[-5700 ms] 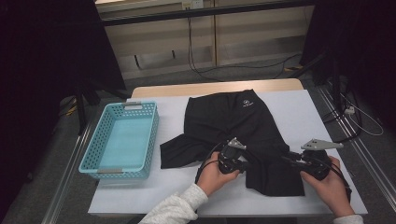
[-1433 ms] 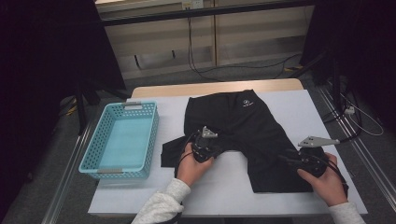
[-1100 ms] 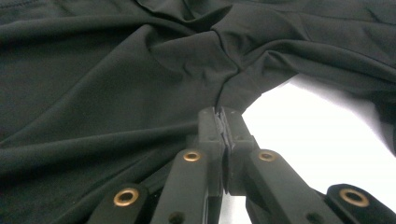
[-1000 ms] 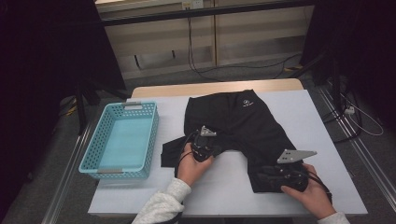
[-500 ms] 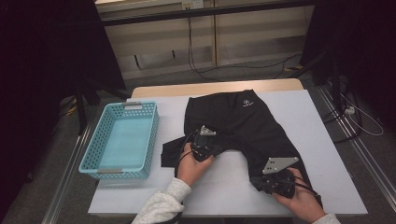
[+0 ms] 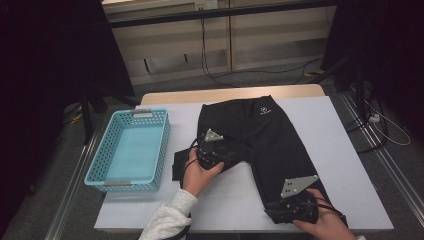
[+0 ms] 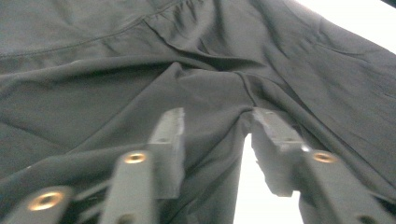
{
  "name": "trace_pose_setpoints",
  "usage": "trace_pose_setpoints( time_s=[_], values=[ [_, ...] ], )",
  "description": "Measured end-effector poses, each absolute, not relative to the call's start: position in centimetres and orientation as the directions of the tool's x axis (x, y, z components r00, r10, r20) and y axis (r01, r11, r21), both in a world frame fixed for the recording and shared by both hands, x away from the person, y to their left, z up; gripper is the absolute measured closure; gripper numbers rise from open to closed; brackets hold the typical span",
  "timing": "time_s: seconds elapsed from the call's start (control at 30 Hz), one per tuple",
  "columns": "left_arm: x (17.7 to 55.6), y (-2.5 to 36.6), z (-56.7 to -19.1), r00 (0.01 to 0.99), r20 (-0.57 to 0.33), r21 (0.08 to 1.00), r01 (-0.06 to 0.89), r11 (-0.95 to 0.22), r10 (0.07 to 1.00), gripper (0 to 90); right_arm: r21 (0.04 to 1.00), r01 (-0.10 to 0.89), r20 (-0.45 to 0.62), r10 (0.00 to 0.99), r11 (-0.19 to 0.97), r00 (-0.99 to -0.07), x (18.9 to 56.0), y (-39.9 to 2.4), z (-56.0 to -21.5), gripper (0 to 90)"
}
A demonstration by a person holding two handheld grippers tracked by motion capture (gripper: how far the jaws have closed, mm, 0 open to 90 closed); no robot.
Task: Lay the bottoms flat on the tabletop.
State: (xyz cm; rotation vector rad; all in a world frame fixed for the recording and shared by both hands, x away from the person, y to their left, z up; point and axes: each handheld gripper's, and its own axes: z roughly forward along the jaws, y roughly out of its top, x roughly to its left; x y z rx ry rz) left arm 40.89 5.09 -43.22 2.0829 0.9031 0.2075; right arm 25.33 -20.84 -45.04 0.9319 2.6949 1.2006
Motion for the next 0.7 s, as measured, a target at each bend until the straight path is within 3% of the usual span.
trace_pose_setpoints(
  time_s=[0.13,0.43,0.7],
  values=[
    [41.0,5.1,-43.4,0.737,-0.136,0.755,0.510,-0.412,0.662,40.8,0.722,0.530,0.171,0.628,0.444,-0.759,26.5,-22.6,-44.3,59.2],
    [41.1,5.4,-43.3,0.736,-0.113,0.763,0.495,-0.416,0.668,25.6,0.757,0.566,0.078,0.815,0.326,-0.574,30.2,-28.0,-43.9,55.4],
    [41.1,6.0,-43.3,0.737,-0.102,0.758,0.493,-0.427,0.669,20.9,0.745,0.619,0.034,0.912,0.249,-0.408,32.8,-30.9,-44.4,56.6]
  ],
)
